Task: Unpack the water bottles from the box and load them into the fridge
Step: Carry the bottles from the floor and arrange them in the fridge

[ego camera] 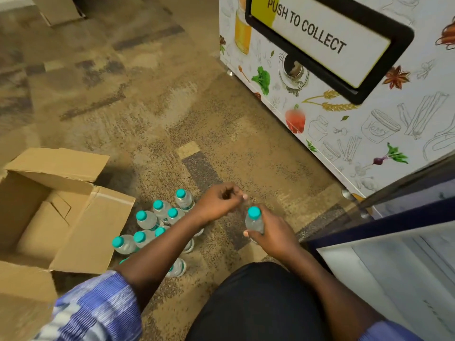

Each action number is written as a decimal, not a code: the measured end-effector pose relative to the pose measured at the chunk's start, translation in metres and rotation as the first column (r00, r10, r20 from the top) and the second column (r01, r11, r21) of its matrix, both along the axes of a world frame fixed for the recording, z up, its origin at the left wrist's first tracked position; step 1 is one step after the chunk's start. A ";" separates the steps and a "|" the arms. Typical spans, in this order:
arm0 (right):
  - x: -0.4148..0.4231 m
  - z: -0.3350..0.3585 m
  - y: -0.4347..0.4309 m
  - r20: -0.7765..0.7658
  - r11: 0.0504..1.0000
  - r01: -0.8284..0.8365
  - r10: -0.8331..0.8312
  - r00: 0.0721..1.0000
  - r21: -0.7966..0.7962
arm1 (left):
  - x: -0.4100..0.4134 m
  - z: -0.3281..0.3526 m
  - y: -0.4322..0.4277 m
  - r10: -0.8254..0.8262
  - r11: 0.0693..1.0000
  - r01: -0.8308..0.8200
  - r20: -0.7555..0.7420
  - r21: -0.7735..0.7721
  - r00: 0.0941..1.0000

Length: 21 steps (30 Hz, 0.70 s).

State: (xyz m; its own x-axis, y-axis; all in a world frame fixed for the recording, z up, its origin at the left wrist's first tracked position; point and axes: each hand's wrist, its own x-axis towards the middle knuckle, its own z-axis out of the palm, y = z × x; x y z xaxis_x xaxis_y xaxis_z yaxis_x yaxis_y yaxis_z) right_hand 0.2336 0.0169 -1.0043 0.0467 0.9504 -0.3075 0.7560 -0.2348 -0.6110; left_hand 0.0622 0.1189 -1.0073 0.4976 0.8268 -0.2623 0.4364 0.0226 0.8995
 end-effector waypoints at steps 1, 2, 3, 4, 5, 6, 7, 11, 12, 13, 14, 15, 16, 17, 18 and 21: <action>0.004 0.001 -0.003 0.017 1.000 0.014 -0.014 1.000 -0.008 | -0.001 -0.012 0.009 0.043 0.990 -0.022 -0.149 0.138 0.988; 0.008 0.001 -0.005 0.023 1.000 0.026 -0.026 0.999 -0.014 | -0.003 -0.027 0.017 0.072 0.966 0.021 -0.343 0.259 0.937; 0.011 0.003 -0.008 0.029 0.999 0.034 -0.034 0.999 -0.018 | -0.005 -0.041 0.024 0.076 0.947 0.100 -0.515 0.306 0.854; 0.014 0.005 -0.011 0.036 0.999 0.044 -0.043 0.998 -0.016 | -0.007 -0.054 0.029 0.054 0.939 0.174 -0.628 0.295 0.776; 0.018 0.008 -0.014 0.046 0.998 0.055 -0.054 0.998 -0.014 | -0.007 -0.065 0.032 0.014 0.934 0.240 -0.699 0.263 0.715; 0.021 0.011 -0.017 0.052 0.998 0.065 -0.065 0.997 -0.003 | -0.006 -0.073 0.033 -0.023 0.924 0.298 -0.747 0.237 0.665; 0.024 0.015 -0.020 0.059 0.997 0.078 -0.078 0.995 0.009 | -0.005 -0.078 0.034 -0.037 0.910 0.343 -0.779 0.232 0.626; 0.037 0.037 -0.035 0.070 0.987 0.145 -0.150 0.986 0.074 | 0.010 -0.066 0.025 -0.039 0.841 0.452 -0.802 0.296 0.596; 0.041 0.044 -0.039 0.074 0.983 0.162 -0.169 0.983 0.089 | 0.016 -0.058 0.022 -0.061 0.818 0.491 -0.803 0.300 0.593; 0.044 0.053 -0.045 0.078 0.978 0.181 -0.189 0.979 0.102 | 0.023 -0.047 0.019 -0.087 0.798 0.520 -0.797 0.303 0.598; 0.047 0.062 -0.052 0.082 0.972 0.198 -0.209 0.974 0.126 | 0.030 -0.032 0.016 -0.120 0.791 0.535 -0.781 0.297 0.612; 0.050 0.072 -0.058 0.091 0.965 0.216 -0.231 0.969 0.151 | 0.037 -0.015 0.013 -0.157 0.790 0.537 -0.750 0.294 0.642; 0.052 0.083 -0.064 0.096 0.955 0.234 -0.254 0.962 0.180 | 0.044 0.005 0.010 -0.201 0.791 0.538 -0.706 0.292 0.679; 0.055 0.096 -0.070 0.102 0.946 0.254 -0.278 0.955 0.199 | 0.051 0.028 0.007 -0.244 0.783 0.543 -0.655 0.302 0.715; 0.058 0.110 -0.076 0.109 0.938 0.270 -0.298 0.948 0.217 | 0.058 0.054 0.003 -0.281 0.772 0.548 -0.602 0.321 0.748; 0.071 0.157 -0.095 0.131 0.916 0.305 -0.347 0.929 0.262 | 0.082 0.145 -0.015 -0.390 0.728 0.549 -0.411 0.410 0.824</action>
